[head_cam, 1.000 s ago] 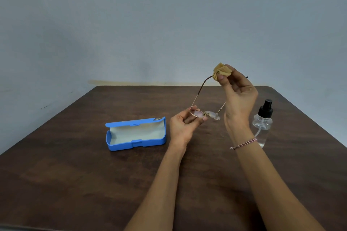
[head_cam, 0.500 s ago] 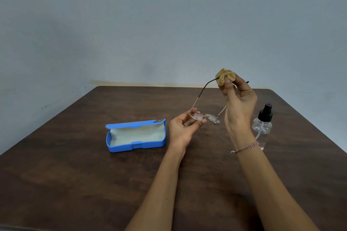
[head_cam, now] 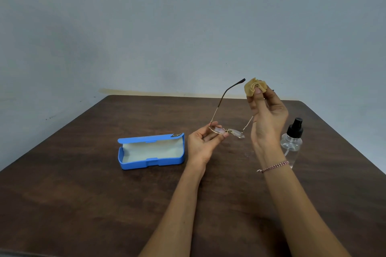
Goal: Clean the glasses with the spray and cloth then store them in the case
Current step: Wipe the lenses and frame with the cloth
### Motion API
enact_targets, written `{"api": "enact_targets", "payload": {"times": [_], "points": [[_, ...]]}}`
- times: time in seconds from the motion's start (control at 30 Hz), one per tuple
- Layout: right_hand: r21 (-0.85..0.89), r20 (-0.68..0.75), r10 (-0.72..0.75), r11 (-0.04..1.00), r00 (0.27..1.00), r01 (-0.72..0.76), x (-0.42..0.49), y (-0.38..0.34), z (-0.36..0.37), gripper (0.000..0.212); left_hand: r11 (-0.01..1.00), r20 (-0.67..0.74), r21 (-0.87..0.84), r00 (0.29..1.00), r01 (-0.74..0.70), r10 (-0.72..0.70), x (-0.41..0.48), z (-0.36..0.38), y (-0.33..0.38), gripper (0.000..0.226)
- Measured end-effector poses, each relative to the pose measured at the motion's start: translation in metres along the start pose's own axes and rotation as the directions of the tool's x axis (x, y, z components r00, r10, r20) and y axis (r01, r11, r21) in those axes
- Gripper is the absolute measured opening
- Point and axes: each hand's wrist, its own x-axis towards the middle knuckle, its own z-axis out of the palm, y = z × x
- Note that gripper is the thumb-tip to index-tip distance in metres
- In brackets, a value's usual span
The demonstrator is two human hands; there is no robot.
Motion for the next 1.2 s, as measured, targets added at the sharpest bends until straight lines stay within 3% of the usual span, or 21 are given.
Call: {"api": "enact_targets", "payload": {"times": [0.23,0.37,0.5,0.67,0.83,1.03,1.2], "points": [[-0.298,0.074,0.052,0.954,0.996,-0.028,-0.003,0.008,-0.001,0.018,1.000,-0.028,-0.023,1.000,-0.014,0.014,-0.001,-0.001,0.003,0.036],[-0.582,0.075,0.042,0.813,0.996,0.010,-0.009,0.014,-0.009,0.018,0.999,-0.058,-0.030,0.998,-0.034,0.032,-0.003,-0.001,0.005,0.038],[-0.707,0.012,0.055,0.707,0.998,-0.030,-0.021,0.020,-0.027,0.020,0.998,-0.075,-0.054,0.997,-0.036,0.032,-0.004,-0.001,0.007,0.037],[-0.742,-0.073,0.142,0.654,0.987,-0.148,-0.034,0.019,-0.047,0.026,0.994,-0.092,-0.101,0.996,-0.030,0.021,-0.008,0.000,0.012,0.031],[-0.615,-0.202,0.267,0.714,0.942,-0.334,-0.046,0.010,-0.061,0.037,0.988,-0.093,-0.151,0.995,0.014,-0.028,-0.019,0.000,0.017,0.043],[-0.565,-0.196,0.290,0.748,0.937,-0.350,-0.061,-0.004,-0.071,0.029,0.964,-0.077,-0.266,0.997,-0.002,-0.020,-0.038,0.008,0.016,0.064],[-0.631,-0.196,0.262,0.704,0.945,-0.326,-0.070,-0.012,-0.080,0.026,0.960,-0.119,-0.264,0.985,0.088,-0.123,-0.049,0.010,0.010,0.057]]}}
